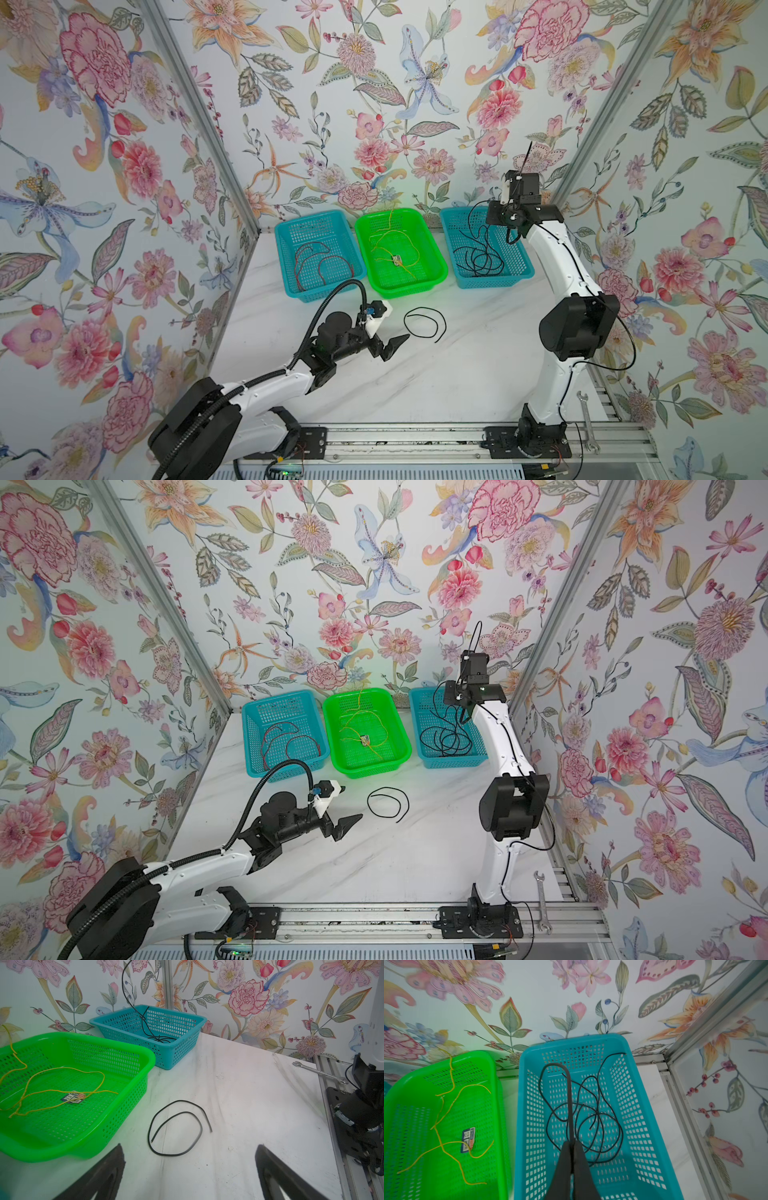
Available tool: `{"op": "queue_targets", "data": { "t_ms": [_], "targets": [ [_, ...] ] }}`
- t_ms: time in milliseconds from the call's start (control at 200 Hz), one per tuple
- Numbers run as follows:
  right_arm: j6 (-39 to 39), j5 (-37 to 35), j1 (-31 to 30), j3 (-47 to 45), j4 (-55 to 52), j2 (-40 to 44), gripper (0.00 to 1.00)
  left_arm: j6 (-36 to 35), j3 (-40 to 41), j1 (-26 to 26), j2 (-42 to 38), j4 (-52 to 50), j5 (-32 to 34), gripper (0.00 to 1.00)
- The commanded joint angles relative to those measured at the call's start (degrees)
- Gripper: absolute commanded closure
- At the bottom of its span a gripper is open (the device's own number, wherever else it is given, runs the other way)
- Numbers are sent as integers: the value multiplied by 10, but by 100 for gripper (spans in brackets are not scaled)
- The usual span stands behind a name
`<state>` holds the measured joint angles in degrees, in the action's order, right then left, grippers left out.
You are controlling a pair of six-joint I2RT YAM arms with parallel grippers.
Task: Untangle and sort cables by color
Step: Place the cable in the container.
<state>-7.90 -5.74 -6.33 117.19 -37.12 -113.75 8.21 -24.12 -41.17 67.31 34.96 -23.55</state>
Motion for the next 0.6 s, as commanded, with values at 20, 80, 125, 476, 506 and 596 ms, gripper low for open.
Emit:
{"op": "queue_targets", "data": {
  "t_ms": [20, 80, 125, 476, 506, 596],
  "targets": [
    [8, -54, -3, -39, -13, -7, 82, -17, 7, -4, -21, -35, 19, 1],
    [10, -57, -2, -56, -12, -8, 69, -18, 7, -4, -24, -36, 20, 1],
    [11, -54, -1, -65, -11, -7, 63, -18, 8, -4, -23, -36, 20, 1],
    [35, -25, -74, -200, 15, 182, 54, -20, 1, -4, -21, -42, 28, 1],
    [36, -29, -93, -229, 14, 209, 54, -21, 1, -4, -24, -46, 31, 1],
    [18, -45, -151, -325, 15, 291, 54, -24, 0, -4, -33, -52, 39, 1]
  ]
}}
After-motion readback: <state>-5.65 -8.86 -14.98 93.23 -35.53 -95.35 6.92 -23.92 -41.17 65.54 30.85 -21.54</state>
